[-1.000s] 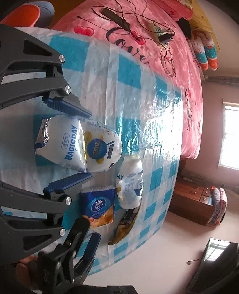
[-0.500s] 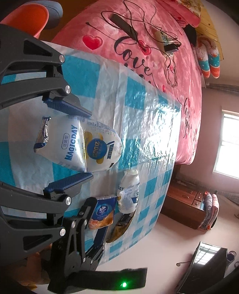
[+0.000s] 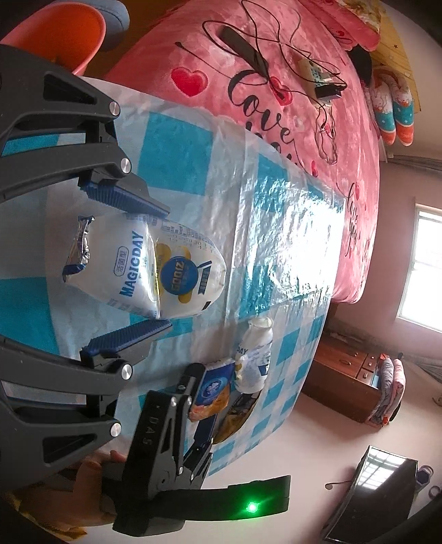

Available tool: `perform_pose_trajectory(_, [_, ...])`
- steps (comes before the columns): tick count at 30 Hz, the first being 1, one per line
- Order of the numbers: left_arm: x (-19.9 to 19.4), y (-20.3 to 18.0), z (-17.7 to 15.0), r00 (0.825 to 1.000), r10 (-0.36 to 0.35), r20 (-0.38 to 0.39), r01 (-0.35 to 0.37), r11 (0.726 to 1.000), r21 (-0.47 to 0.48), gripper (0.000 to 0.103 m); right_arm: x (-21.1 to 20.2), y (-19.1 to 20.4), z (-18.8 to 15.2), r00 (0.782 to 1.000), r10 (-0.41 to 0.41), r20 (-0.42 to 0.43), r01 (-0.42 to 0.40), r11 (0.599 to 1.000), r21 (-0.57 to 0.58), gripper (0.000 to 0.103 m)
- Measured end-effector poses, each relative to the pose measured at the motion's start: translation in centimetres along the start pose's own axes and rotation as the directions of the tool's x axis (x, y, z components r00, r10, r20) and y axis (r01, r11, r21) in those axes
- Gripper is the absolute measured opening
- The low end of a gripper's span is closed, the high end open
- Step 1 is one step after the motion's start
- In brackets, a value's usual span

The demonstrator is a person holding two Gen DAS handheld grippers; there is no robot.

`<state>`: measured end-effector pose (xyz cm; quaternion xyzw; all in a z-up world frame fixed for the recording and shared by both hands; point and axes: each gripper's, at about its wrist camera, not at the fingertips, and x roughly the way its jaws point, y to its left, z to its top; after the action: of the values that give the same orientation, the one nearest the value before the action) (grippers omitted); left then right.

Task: Collect trash
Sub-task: 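Grasp the white MAGICDAY milk pouch with left tool while right tool grasps the blue Vinda tissue pack, then carry both items over the orange bucket and open both tools to drop them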

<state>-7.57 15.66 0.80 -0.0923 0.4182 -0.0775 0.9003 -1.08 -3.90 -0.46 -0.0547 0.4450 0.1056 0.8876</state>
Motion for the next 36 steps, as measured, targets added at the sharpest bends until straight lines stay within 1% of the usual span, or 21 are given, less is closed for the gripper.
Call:
perform_pose_trajectory(1, [-0.1, 0.1, -0.1, 1.0, -0.002, 0.0, 0.002, 1.0, -0.001, 0.062, -0.1, -0.1, -0.1, 1.0, 0.0, 0.004, 0.0, 1.0, 0.001, 0.068])
perform_pose_trajectory(4, [-0.4, 0.2, -0.4, 1.0, -0.004, -0.001, 0.004, 1.0, -0.002, 0.062, -0.4, -0.2, -0.3, 1.0, 0.016, 0.014, -0.016, 1.0, 0.003, 0.061])
perform_pose_trajectory(10, [-0.8, 0.5, -1.0, 1.0, -0.006, -0.005, 0.006, 1.0, -0.006, 0.062, -1.3, -0.6, -1.1, 0.998, 0.054, 0.028, -0.055, 0.998, 0.025, 0.055])
perform_pose_trajectory(18, [-2.2, 1.1, -2.2, 1.0, -0.001, -0.005, 0.001, 1.0, -0.009, 0.062, -2.6, -0.6, -2.6, 0.994, 0.1, 0.041, -0.102, 0.993, 0.058, 0.049])
perform_pose_trajectory(23, [-3.3, 1.6, -2.8, 1.0, 0.005, 0.002, -0.005, 1.0, -0.013, 0.062, -3.4, 0.0, -3.5, 0.992, 0.12, 0.045, -0.123, 0.99, 0.063, 0.048])
perform_pose_trajectory(30, [-4.7, 2.5, -3.7, 1.0, 0.015, 0.006, -0.015, 1.0, -0.024, 0.062, -4.6, 1.7, -4.9, 0.986, 0.158, 0.046, -0.16, 0.986, 0.05, 0.048])
perform_pose_trajectory(36, [-5.8, 3.5, -4.5, 1.0, 0.024, 0.01, -0.024, 0.999, -0.035, 0.062, -6.0, 3.7, -5.7, 0.976, 0.21, 0.048, -0.212, 0.977, 0.028, 0.048])
